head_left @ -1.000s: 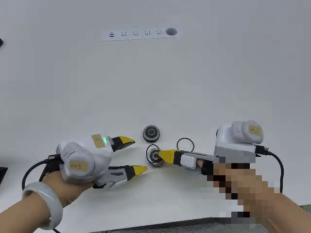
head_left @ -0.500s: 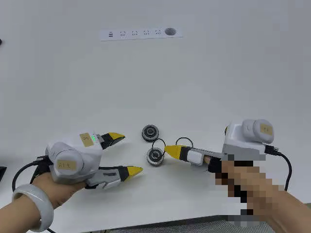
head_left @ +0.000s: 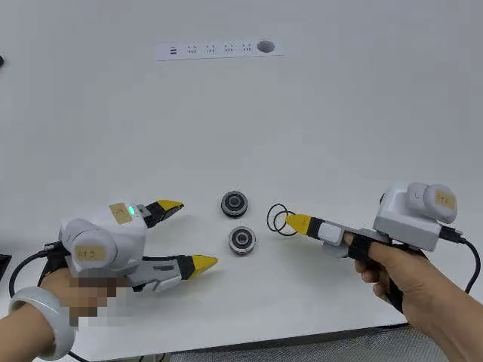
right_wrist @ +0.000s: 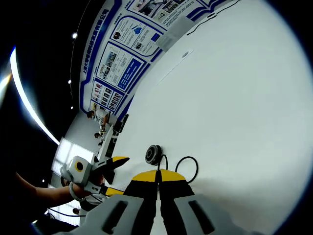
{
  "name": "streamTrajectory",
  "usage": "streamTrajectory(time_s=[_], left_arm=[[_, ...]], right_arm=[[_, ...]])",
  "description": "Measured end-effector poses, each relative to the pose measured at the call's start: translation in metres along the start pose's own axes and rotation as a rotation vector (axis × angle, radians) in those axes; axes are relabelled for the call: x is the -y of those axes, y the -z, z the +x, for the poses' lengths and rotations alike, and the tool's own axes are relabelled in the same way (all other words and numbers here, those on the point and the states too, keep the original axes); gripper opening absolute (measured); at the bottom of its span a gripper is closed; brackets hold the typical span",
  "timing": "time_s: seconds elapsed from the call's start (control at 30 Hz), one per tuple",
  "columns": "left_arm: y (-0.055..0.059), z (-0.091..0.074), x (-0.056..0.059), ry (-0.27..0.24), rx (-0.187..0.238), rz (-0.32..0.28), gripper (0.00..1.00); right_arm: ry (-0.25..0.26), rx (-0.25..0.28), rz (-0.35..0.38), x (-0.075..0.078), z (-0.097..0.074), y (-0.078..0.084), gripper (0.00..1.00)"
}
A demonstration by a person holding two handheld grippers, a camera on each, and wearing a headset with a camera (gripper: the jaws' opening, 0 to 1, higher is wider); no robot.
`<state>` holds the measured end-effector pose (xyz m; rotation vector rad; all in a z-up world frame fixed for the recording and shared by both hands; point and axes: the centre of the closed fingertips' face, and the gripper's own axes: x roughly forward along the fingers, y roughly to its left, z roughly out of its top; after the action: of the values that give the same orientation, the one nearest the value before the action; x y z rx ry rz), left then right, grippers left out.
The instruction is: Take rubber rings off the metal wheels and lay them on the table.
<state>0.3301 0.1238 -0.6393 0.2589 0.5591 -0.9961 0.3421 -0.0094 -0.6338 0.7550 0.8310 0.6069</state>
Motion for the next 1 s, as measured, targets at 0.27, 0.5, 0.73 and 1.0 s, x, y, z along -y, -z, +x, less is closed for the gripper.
streamTrajectory(time_s=[0.27, 0.5, 0.73, 1.0], left_arm=[[0.001, 0.0, -0.001, -0.003, -0.005, -0.008, 0.62], [0.001, 0.0, 0.0, 0.001, -0.003, -0.009, 0.62], [-0.001, 0.001, -0.002, -0.003, -0.001, -0.008, 0.6], [-0.009, 0.001, -0.01, -0.024, 0.014, -0.024, 0.57]], right_arm=[[0.094, -0.015, -0.025, 0.019, -0.002, 0.006, 0.02], [0.186, -0.047, -0.246, 0.035, -0.004, 0.001, 0.2], [0.142, -0.029, -0.25, 0.024, 0.001, -0.007, 0.24], [0.105, -0.031, -0.235, 0.014, 0.009, -0.008, 0.24]])
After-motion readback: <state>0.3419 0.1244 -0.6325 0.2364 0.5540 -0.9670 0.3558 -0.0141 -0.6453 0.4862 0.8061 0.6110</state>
